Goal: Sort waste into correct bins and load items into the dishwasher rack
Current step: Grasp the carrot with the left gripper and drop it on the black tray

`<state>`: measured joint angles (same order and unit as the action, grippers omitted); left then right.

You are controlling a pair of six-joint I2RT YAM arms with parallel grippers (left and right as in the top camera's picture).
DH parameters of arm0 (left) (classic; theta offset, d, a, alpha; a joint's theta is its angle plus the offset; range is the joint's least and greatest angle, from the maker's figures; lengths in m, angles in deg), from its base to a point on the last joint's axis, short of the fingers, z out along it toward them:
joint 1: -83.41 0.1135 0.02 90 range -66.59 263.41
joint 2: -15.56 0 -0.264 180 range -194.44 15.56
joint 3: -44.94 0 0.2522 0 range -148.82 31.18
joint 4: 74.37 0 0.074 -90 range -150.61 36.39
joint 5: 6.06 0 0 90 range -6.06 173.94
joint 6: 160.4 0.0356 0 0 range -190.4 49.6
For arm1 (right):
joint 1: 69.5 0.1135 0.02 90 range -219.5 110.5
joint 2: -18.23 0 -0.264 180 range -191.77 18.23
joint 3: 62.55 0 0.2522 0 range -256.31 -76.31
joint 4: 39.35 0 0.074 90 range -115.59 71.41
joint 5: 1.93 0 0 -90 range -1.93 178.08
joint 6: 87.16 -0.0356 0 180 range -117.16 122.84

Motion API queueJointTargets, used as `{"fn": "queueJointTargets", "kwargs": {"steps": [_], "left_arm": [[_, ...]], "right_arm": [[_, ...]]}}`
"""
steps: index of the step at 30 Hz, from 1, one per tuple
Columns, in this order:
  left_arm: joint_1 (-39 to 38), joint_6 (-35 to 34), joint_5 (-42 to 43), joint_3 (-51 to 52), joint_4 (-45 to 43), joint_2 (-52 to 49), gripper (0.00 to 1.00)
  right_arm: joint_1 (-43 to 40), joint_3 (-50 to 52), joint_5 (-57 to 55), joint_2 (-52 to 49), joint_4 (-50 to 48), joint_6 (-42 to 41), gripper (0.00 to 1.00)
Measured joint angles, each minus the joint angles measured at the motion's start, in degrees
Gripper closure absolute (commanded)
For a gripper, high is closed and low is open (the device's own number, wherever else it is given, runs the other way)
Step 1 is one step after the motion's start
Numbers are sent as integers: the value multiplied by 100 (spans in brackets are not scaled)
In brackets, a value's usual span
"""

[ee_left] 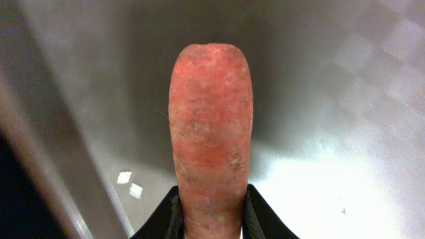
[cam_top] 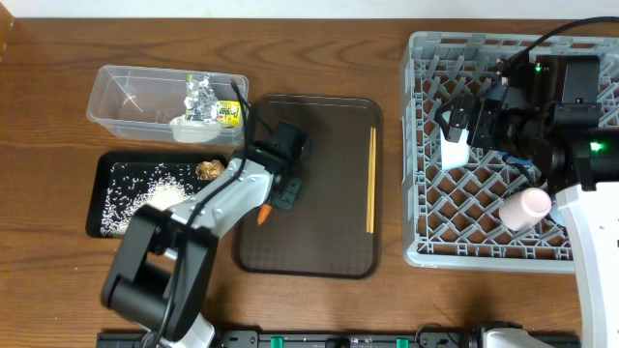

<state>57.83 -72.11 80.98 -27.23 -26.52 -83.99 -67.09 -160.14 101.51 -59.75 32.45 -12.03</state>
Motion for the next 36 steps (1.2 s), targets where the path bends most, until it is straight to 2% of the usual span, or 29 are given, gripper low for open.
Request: {"fn": "queueJointTargets", "kwargs": {"steps": [8, 14, 21, 26, 27, 28, 30, 31, 32, 36], "left_arm": [[214, -372, -184, 0, 872, 1615, 78], [1276, -1591, -529, 0, 1292, 1954, 78], [2485, -3331, -649, 649, 328, 1812, 78], [2898, -4319, -649, 1285, -297, 1729, 78], [2957, -4448, -647, 1355, -417, 1729, 74], [3008, -4533, -649, 1399, -531, 1729, 61], [3082, -4684, -647, 1416, -699, 1727, 28], [3097, -4739, -649, 1412, -756, 1729, 17], [3110, -4780, -645, 1412, -772, 1733, 13], [3112, -4697, -507, 1412, -761, 1799, 13]], "right_arm": [[2, 0, 0, 0, -9, -2, 1], [2, 0, 0, 0, -33, 0, 1], [2, 0, 0, 0, -66, -2, 1], [2, 0, 2, 0, -63, -2, 1], [2, 0, 2, 0, -61, -2, 1], [2, 0, 2, 0, -57, -4, 1], [2, 0, 4, 0, -50, -2, 1], [2, 0, 4, 0, -50, -2, 1], [2, 0, 4, 0, -50, -4, 1], [2, 0, 4, 0, -50, -2, 1]]}}
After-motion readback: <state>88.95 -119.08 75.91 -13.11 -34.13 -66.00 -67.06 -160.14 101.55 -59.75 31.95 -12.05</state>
